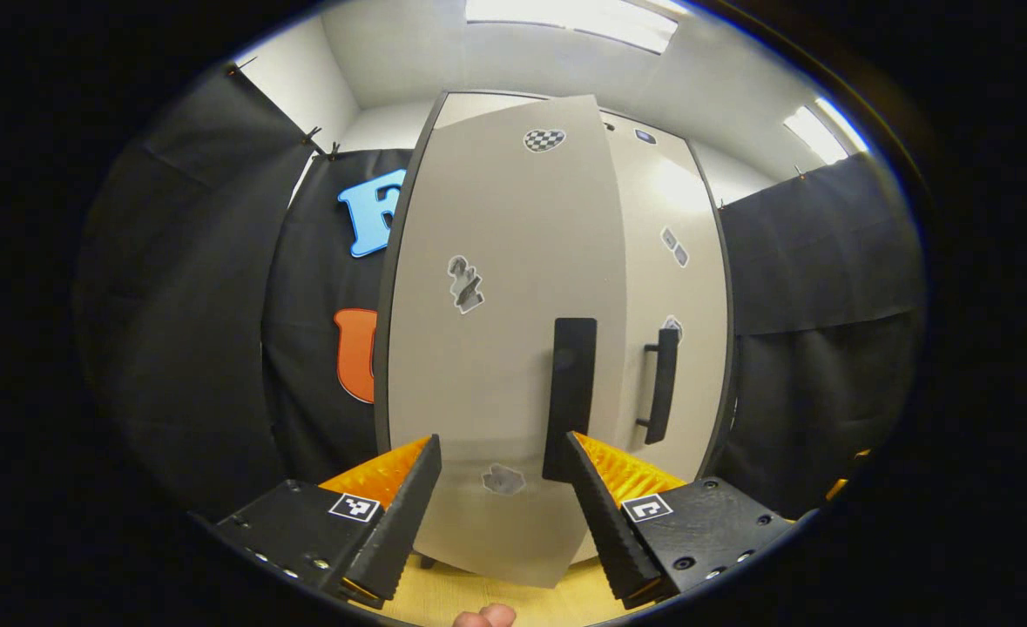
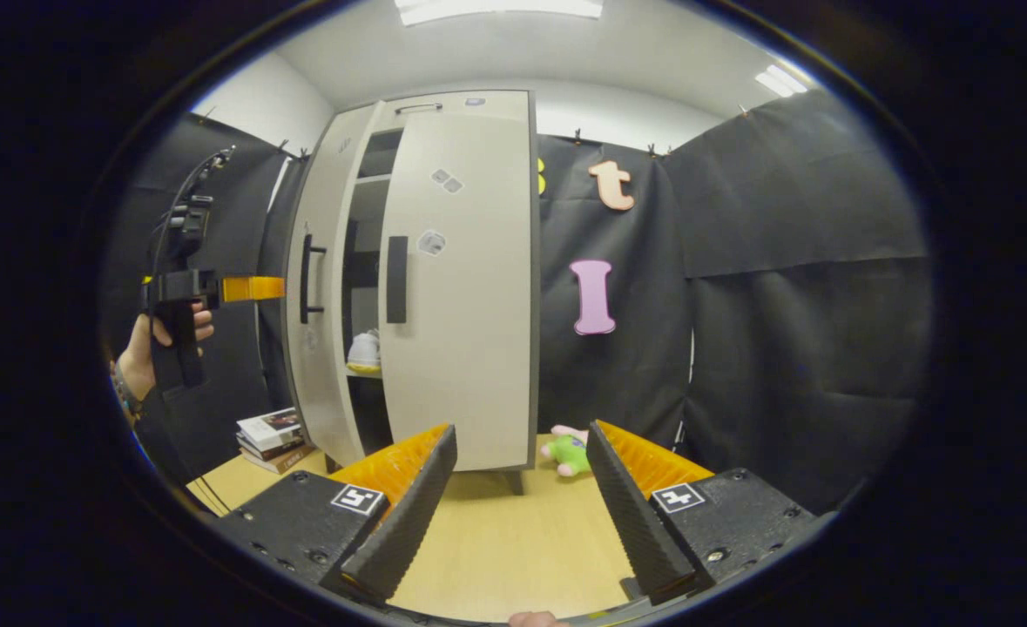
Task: Grab one shoe with the right hand and put it into the shoe cabinet, grab the other shoe with the left hand and put it into the shoe cabinet; then close the right door with the right hand and the left door with the left hand.
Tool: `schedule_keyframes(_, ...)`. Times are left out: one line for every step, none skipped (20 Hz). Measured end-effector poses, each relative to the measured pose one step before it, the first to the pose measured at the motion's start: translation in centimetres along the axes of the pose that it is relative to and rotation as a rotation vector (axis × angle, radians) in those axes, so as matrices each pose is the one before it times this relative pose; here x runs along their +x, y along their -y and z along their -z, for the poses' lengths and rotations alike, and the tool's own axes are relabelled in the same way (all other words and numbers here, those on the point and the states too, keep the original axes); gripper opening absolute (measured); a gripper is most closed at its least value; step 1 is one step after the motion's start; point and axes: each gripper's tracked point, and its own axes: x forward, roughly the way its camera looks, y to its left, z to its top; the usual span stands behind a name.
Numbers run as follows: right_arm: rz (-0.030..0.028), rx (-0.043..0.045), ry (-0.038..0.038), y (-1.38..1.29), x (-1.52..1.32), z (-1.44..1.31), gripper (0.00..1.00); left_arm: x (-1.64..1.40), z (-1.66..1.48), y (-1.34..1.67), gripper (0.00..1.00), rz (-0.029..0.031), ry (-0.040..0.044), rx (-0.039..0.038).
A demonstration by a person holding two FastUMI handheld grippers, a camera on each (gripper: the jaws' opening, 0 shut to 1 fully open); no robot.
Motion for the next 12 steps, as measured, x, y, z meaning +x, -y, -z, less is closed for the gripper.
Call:
schedule_keyframes(-0.01346, 0.00312, 0.00541, -0.822, 0.144, -0.234, 0.97, -1.513, 0.947, 0.272, 0.86, -0.00346, -0.01969, -0.00538)
schedule_keyframes(-0.01485, 0.00682, 0.0038, -0.889, 0.113, -0.256, 0.97, -1.514, 0.971, 0.117, 0.86, -0.00926, -0.0187, -0.00781)
schedule_keyframes(-0.0204, 0.01091, 0.00556, -1.134, 0.23, -0.275, 0.97, -1.482, 0.755, 0.397, 0.86, -0.00526, -0.01332, -0.01232)
schedule_keyframes(-0.02589, 0.01299, 0.00491, -1.115, 0.132, -0.106, 0.97, -1.278, 0.74, 0.297, 0.86, -0.00588, -0.01035, -0.00836)
schedule_keyframes(-0.02224, 0.00729, -0.00068, -1.051, 0.318, 0.012, 0.97, -1.158, 0.698, 0.055, 0.87, -0.00844, -0.00244, 0.00185)
schedule_keyframes(-0.01641, 0.00054, -0.00153, -0.767, 0.18, 0.06, 0.94, -0.823, 0.531, -0.124, 0.88, -0.01461, 0.00087, 0.01144)
schedule_keyframes(-0.00961, -0.00374, 0.00031, -0.577, 0.062, 0.023, 0.97, -0.537, 0.288, 0.118, 0.88, -0.00804, 0.00411, 0.016)
schedule_keyframes(-0.00879, -0.00511, 0.00335, -0.463, 0.014, -0.009, 0.94, -0.44, 0.258, 0.218, 1.0, -0.00032, 0.00035, 0.01862)
schedule_keyframes(-0.00814, -0.00556, 0.002, -0.504, -0.103, 0.028, 0.97, -0.349, 0.404, 0.247, 0.89, 0.0017, 0.00006, 0.01177)
schedule_keyframes(-0.00416, -0.00758, -0.00002, -0.342, -0.019, 0.046, 0.97, -0.378, 0.303, 0.282, 0.89, 0.0034, 0.00082, 0.0054)
schedule_keyframes(-0.00043, -0.00656, 0.00275, -0.199, -0.239, -0.038, 0.97, -0.24, 0.138, 0.242, 0.89, 0.00782, 0.00014, -0.00235)
schedule_keyframes(-0.0021, -0.0024, 0.00797, -0.112, -0.173, -0.19, 0.97, -0.266, 0.163, 0.261, 0.89, 0.00351, 0.00415, -0.00521)
